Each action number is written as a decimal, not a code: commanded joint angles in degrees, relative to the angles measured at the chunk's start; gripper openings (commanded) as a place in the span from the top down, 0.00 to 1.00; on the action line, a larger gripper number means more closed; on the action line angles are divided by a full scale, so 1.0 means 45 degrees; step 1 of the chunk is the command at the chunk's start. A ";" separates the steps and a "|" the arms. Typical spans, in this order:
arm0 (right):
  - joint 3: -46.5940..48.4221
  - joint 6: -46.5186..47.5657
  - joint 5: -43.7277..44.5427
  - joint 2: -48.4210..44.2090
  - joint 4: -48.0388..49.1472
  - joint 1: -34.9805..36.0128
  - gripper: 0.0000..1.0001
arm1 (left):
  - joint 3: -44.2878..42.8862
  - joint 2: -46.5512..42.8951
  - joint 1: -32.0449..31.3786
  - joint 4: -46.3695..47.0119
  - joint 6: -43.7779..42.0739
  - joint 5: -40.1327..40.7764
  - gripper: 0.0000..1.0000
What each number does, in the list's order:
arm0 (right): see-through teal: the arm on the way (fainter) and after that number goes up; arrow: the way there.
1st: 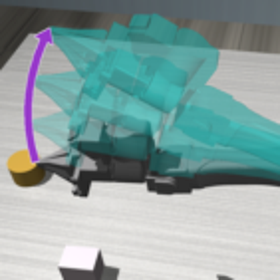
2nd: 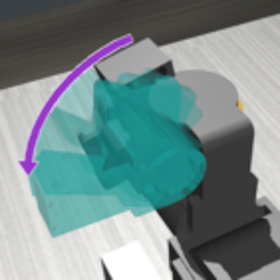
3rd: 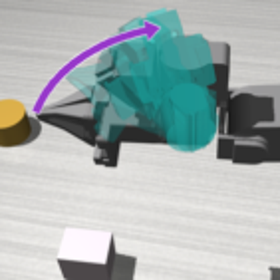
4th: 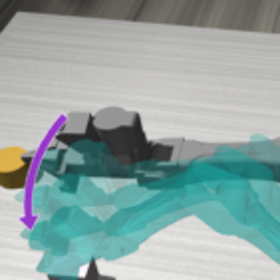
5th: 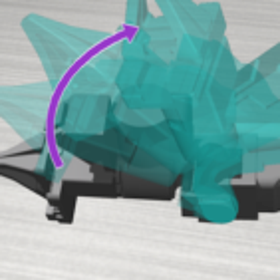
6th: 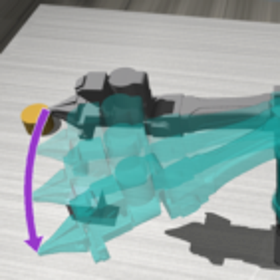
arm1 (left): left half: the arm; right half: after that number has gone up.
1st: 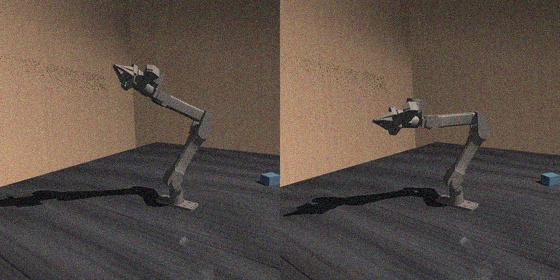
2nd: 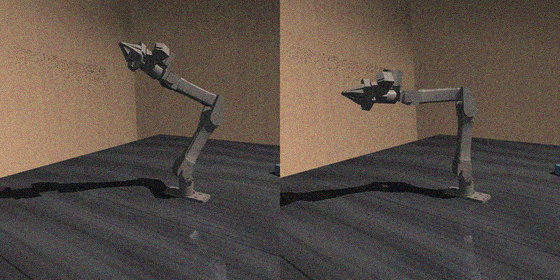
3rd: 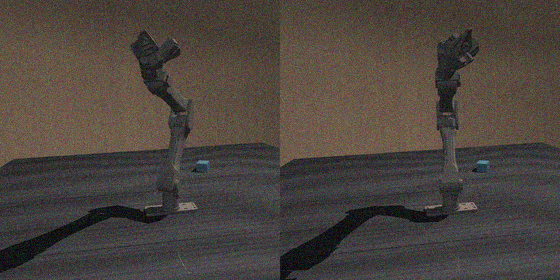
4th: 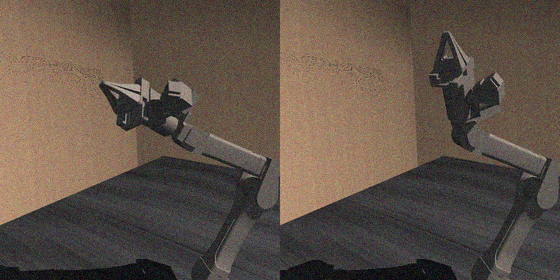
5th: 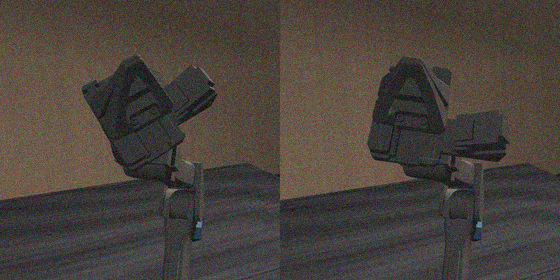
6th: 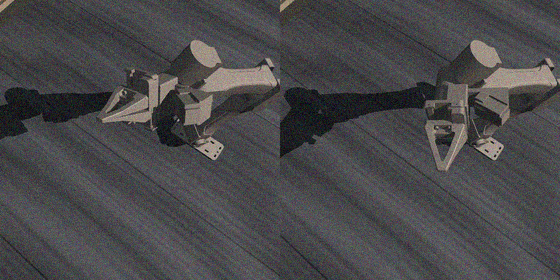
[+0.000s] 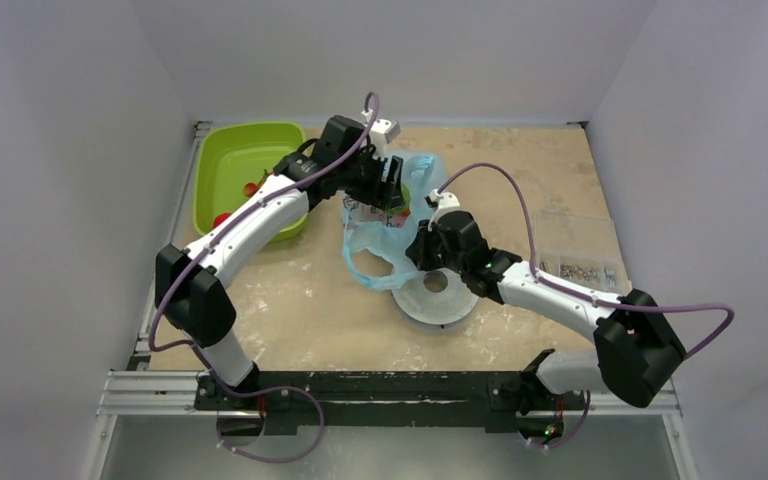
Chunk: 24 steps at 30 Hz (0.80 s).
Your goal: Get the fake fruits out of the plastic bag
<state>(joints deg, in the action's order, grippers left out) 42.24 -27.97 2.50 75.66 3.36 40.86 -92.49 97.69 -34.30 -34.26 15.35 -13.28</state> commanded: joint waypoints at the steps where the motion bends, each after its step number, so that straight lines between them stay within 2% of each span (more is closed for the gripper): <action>1: 0.0736 0.0199 0.0381 -0.0161 -0.0117 0.0035 1.00 | 0.0158 -0.1211 0.0451 -0.1158 -0.0893 -0.0947 1.00; 4: 0.0718 0.0196 0.0352 -0.0244 -0.0149 0.0025 1.00 | 0.0221 -0.1876 0.1011 -0.2130 -0.1534 -0.0722 1.00; 9: 0.0744 0.0286 0.0528 -0.0270 -0.0328 0.0041 1.00 | 0.0703 -0.2824 0.2773 -0.2925 -0.2400 0.0207 1.00; 15: 0.0854 0.0280 0.0463 -0.0180 -0.0337 0.0037 1.00 | 0.1570 -0.2972 0.4517 -0.2139 -0.2175 0.2156 1.00; 19: 0.0956 0.0397 0.0409 -0.0109 -0.0426 0.0030 1.00 | 0.2279 -0.2734 0.5104 -0.1815 -0.2182 0.3766 1.00; 24: 0.1687 0.0613 0.0459 0.0188 -0.1115 0.0028 1.00 | 0.1787 -0.2049 0.5718 -0.1769 -0.2097 0.4308 1.00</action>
<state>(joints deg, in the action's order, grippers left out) 45.04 -26.89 3.55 75.92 -0.16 40.86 -82.63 87.29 -10.87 -44.66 6.37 1.65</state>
